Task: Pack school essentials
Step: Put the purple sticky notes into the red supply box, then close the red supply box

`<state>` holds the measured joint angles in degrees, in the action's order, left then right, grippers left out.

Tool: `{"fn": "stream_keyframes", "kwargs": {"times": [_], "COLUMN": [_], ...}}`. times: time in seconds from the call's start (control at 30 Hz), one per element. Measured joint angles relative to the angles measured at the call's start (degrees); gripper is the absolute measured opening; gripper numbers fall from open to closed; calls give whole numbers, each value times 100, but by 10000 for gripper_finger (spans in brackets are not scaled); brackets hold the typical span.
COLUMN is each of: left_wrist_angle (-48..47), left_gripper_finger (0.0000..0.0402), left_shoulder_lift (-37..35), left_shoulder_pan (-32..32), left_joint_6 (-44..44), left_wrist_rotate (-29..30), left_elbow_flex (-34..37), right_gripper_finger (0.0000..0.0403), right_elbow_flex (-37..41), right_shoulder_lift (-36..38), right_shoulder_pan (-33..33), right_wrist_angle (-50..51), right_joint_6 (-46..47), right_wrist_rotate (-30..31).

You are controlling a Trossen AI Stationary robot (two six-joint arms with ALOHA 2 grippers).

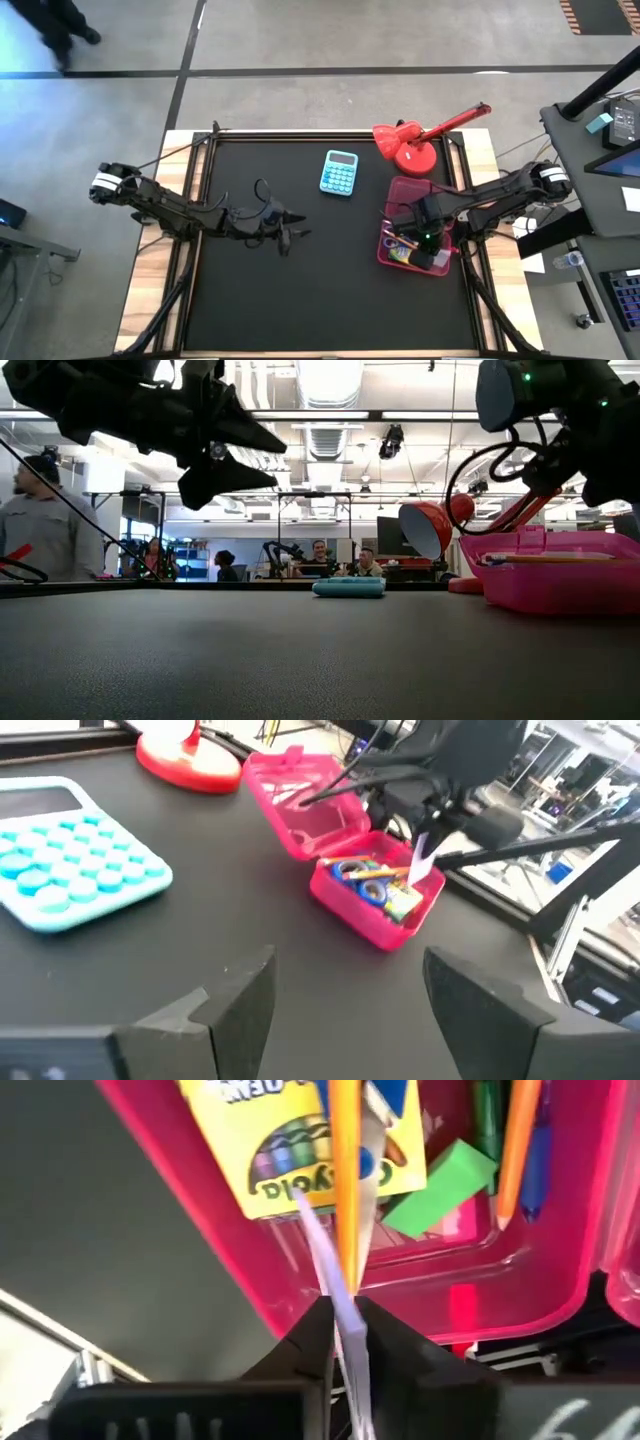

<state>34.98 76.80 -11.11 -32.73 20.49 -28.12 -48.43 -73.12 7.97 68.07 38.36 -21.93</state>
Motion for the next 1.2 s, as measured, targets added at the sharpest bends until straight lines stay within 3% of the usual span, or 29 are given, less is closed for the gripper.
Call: {"fn": "stream_keyframes", "kwargs": {"times": [0.33, 0.47, 0.63, 0.83, 1.1, 1.2], "left_wrist_angle": [3, 5, 3, 13, -203, -184], "left_gripper_finger": [235, 235, 235, 235, 235, 235], "left_shoulder_lift": [2, 2, 2, 2, 200, 395], "left_shoulder_pan": [28, 66, 226, 707, 1527, 1753], "left_joint_6": [380, 853, 1666, 2306, 2316, 2321], "left_wrist_rotate": [592, 690, 688, 363, -397, -571], "left_elbow_flex": [-353, -539, -972, -1685, -2090, -2326], "right_gripper_finger": [143, 178, 189, 180, 171, 171], "right_elbow_flex": [-229, -680, -1409, -2166, -2449, -2393], "right_shoulder_lift": [0, 0, 0, 55, 643, 724], "right_shoulder_pan": [2, 0, 3, 109, 743, 913], "right_wrist_angle": [206, 758, 958, 938, 796, 342], "right_joint_6": [-127, -100, 475, 1204, 3280, 3781], "right_wrist_rotate": [569, 1266, 2164, 3547, 6481, 7124]}}
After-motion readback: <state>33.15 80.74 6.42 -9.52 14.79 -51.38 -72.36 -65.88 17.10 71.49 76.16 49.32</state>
